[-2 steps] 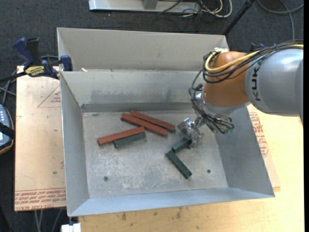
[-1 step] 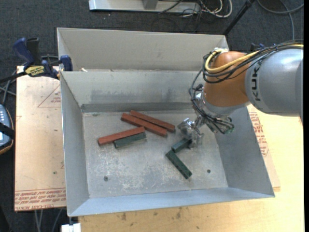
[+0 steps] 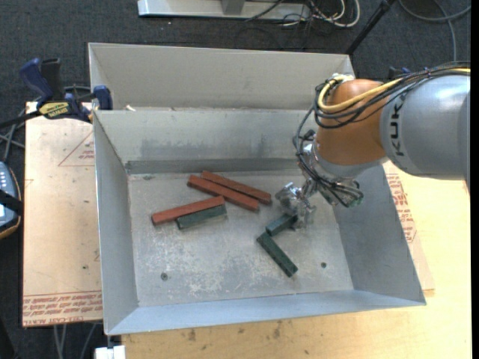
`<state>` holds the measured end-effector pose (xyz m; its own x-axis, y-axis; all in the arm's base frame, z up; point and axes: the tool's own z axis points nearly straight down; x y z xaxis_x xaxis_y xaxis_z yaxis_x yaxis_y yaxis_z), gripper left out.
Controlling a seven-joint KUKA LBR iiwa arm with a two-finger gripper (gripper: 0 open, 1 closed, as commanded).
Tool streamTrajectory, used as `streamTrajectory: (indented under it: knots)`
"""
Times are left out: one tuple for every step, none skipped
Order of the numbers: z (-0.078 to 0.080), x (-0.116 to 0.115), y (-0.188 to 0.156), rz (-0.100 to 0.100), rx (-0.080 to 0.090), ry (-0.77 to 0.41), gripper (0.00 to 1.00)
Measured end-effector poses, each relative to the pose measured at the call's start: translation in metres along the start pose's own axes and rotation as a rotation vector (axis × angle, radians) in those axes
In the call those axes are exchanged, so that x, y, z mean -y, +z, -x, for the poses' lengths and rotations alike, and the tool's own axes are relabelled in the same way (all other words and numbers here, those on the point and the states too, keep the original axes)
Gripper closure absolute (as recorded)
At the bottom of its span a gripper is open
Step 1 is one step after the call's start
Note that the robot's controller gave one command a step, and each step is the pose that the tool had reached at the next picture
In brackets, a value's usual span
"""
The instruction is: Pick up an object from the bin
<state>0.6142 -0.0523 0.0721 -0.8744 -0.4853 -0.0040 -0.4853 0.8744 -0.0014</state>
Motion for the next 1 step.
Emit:
streamTrajectory:
  knots:
    - [-0.0005, -0.0006, -0.004, 0.002, -0.003, 0.0, 1.0]
